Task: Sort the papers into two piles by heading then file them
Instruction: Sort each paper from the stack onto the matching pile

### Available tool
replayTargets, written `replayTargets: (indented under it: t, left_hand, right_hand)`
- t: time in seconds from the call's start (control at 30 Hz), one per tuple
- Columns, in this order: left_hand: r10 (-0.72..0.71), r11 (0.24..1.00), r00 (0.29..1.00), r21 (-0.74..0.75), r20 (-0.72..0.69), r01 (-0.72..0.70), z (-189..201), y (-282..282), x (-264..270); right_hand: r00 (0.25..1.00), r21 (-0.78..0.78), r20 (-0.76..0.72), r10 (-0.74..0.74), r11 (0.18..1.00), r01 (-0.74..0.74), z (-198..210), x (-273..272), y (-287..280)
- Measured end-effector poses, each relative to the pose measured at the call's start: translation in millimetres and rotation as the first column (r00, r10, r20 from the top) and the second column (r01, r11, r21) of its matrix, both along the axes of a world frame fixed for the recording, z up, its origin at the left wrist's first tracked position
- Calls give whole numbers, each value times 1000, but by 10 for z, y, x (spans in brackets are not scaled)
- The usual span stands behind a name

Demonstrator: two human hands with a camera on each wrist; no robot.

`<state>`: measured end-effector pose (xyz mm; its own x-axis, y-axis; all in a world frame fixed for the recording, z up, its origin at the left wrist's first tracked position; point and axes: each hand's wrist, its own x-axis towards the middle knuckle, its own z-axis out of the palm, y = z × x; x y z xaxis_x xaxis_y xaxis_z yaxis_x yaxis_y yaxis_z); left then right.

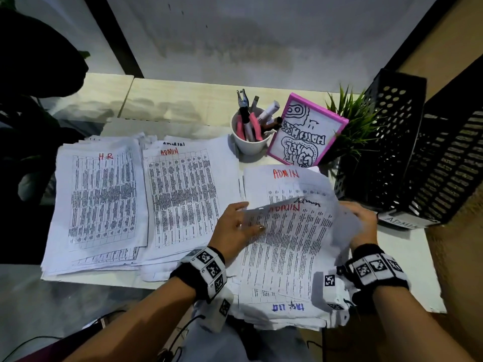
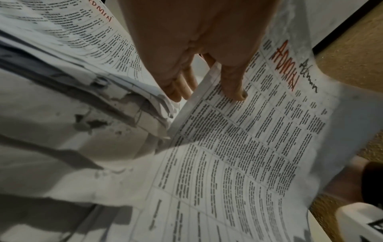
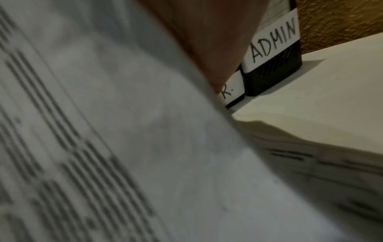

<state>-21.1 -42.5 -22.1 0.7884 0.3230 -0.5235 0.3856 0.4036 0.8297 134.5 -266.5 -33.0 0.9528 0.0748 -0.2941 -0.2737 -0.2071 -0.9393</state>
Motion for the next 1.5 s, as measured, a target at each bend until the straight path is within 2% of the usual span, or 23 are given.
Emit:
replayTargets:
  t: [0.07, 0.17, 0.23, 0.3, 0.43, 0.5, 0.53, 0.57, 0.6, 0.63, 0.67, 0.7, 0.73, 0.77, 0.8, 0.83, 0.87, 0.9, 0.93, 1.03, 1.17, 1.4, 1.5]
  left_hand:
    - [-15, 997, 1000, 78, -2, 15, 3, -1, 35]
    - [59, 998, 995, 9, 77, -60, 61, -24, 76]
    - [134, 991, 988, -6, 70, -134, 92, 13, 112]
    - [156, 986, 987, 56, 31, -157, 104, 17, 124]
    - [75, 923, 996, 382, -49, -51, -21, 20, -55]
    - [47, 922, 990, 386, -135, 9, 33, -12, -67]
    - [69, 937, 978, 350, -197, 5, 18, -100, 5]
    - [-137, 925, 964, 318, -230, 208, 143, -108, -106]
    - [-249, 906, 915, 257, -317, 335, 210, -129, -136]
    - [-145, 885, 893, 347, -427, 309, 290, -126, -79]
    - [-218, 866, 852, 308, -476, 394, 337, -130, -90]
    - [-244, 822, 900, 416, -361, 389, 292, -86, -77]
    - [-79, 822, 950, 520, -302, 233, 224, -52, 2]
    - [-134, 901, 970, 381, -204, 205, 369, 83, -55]
    - [17, 931, 997, 366, -80, 13, 392, 194, -53]
    - [241, 924, 967, 285, 86, -256, 455, 337, -37]
    - [405, 865, 898, 247, 174, -438, 478, 445, 9]
    - [488, 805, 846, 265, 214, -531, 544, 593, 30]
    - [511, 756, 842, 377, 172, -535, 520, 733, 38]
    - [567, 652, 823, 590, 37, -476, 351, 1272, -107]
    - [545, 641, 839, 653, -17, -403, 187, 1687, -204]
    - [315, 640, 903, 768, -292, 25, 49, 1855, -206]
    - [354, 538, 889, 841, -290, 59, 65, 1716, -148]
  right_hand:
    - [998, 112, -5, 63, 992, -62, 133, -50, 0]
    - [994, 300, -93, 65, 953, -34, 257, -178, -74]
    - [984, 267, -60, 165, 953, -144, 184, -192, -166]
    - [961, 200, -107, 256, 952, -232, 143, -214, -233]
    - [923, 294, -353, 154, 955, -47, 172, -251, -211]
    - [893, 295, -435, 113, 955, 23, 242, -208, -142]
    - [898, 254, -432, 81, 967, 35, 246, -165, -110]
    - [914, 192, -404, 49, 981, 32, 229, -130, -83]
    - [932, 85, -362, 29, 996, 2, 153, -79, -83]
    - [947, -40, -321, 21, 999, -36, 80, -45, -72]
    - [960, -155, -278, 41, 984, -87, -7, -3, -68]
    - [965, -274, -257, 58, 953, -131, -73, 35, -65]
    - [970, -377, -231, 71, 913, -157, -136, 67, -60]
    - [978, -477, -194, 77, 864, -163, -160, 81, -42]
    - [985, -556, -149, 87, 817, -156, -173, 87, -8]
    - [989, -605, -117, 93, 783, -145, -190, 71, 38]
    - [991, -627, -91, 97, 768, -133, -203, 45, 75]
    - [992, -639, -79, 98, 759, -126, -225, 23, 113]
    - [992, -650, -75, 98, 750, -123, -243, 5, 135]
    - [996, -693, -45, 72, 716, -84, -323, -2, 182]
    - [1000, -705, 13, 14, 709, -1, -377, 24, 236]
    - [992, -652, 126, 10, 754, 75, -295, -15, 240]
    - [986, -628, 158, 59, 776, 54, -233, -33, 194]
